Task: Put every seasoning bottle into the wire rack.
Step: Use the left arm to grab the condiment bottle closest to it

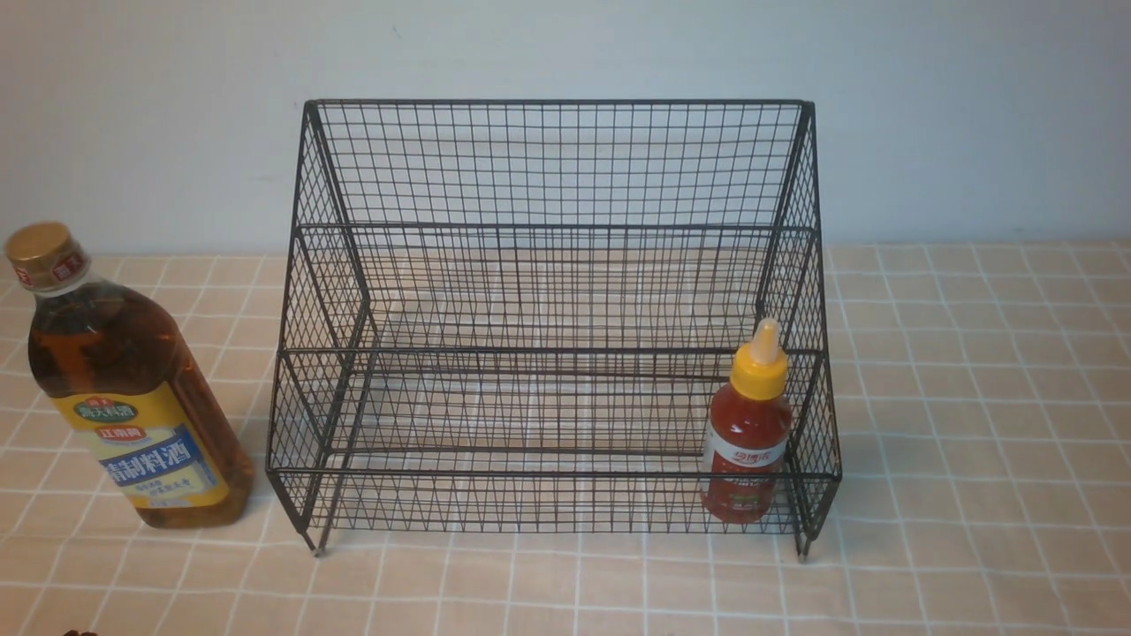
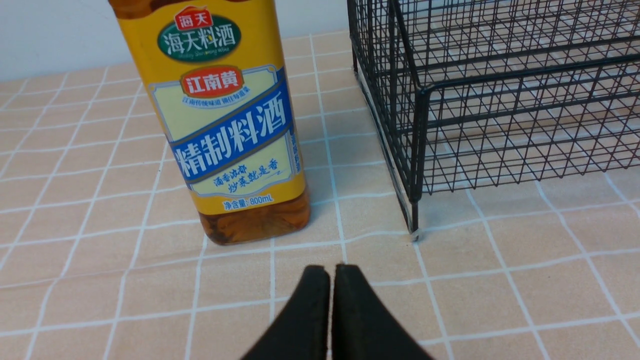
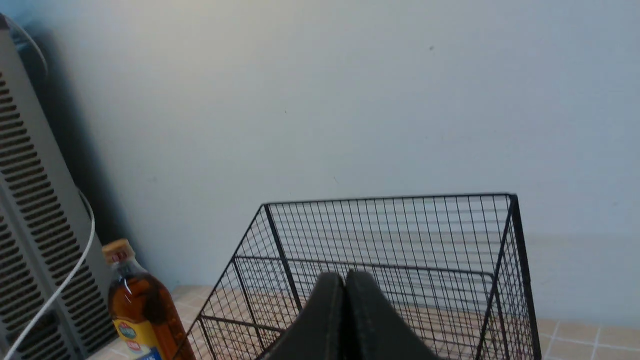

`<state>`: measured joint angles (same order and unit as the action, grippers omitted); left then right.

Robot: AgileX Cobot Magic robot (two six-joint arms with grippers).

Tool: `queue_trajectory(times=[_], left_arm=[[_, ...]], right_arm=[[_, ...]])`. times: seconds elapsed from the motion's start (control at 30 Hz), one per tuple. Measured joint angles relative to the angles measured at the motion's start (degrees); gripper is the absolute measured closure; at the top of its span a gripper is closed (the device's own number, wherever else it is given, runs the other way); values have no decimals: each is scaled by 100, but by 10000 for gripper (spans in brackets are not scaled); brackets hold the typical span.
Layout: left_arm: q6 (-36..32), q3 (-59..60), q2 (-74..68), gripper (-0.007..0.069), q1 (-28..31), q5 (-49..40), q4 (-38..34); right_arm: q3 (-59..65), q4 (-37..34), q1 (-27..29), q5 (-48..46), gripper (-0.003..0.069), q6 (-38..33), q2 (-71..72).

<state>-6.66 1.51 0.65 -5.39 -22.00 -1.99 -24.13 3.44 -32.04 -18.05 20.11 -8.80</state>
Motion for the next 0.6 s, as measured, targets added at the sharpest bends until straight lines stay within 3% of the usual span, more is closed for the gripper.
queue_trajectory(times=[0.4,0.6], left_arm=[[0,0,0,631,0,0,0],[0,0,0,631,0,0,0]], right_arm=[[801,993,64,119,672,-413,211],[1617,973,1301,219,672,-413,665]])
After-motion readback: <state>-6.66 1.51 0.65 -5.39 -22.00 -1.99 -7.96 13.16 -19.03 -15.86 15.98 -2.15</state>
